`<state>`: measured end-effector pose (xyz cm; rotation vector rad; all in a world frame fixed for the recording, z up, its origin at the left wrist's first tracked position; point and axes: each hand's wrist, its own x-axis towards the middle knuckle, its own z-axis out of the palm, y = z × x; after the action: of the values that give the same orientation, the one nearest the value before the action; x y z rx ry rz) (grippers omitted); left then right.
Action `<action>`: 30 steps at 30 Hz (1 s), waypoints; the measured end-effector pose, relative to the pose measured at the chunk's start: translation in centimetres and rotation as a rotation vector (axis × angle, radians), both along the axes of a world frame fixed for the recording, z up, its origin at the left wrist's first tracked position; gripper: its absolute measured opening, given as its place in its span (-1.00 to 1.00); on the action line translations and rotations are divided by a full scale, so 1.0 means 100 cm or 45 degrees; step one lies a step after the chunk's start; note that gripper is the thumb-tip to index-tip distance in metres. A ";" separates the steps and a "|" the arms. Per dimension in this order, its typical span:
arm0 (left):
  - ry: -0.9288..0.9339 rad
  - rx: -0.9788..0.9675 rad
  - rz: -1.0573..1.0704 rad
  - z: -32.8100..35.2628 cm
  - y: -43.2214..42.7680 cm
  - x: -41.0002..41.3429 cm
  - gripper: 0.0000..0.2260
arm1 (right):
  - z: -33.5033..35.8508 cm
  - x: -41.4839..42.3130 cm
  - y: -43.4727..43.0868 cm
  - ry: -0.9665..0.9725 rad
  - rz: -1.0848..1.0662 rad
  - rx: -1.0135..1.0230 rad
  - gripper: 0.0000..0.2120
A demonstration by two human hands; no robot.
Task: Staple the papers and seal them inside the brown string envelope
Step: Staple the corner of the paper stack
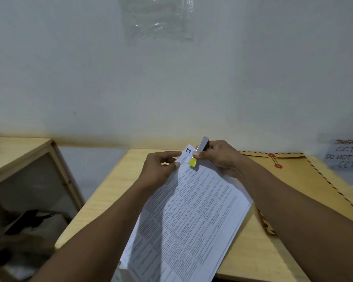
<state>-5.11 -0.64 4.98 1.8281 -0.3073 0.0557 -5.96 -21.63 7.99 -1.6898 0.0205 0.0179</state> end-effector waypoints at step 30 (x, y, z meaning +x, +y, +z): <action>0.253 0.381 0.721 -0.066 0.037 0.122 -0.61 | -0.052 0.147 -0.031 -0.210 0.044 -1.605 -0.77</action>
<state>7.09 3.07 -1.64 2.1491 0.3675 0.2293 8.77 -24.71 2.81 -2.9459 -0.1516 -0.1357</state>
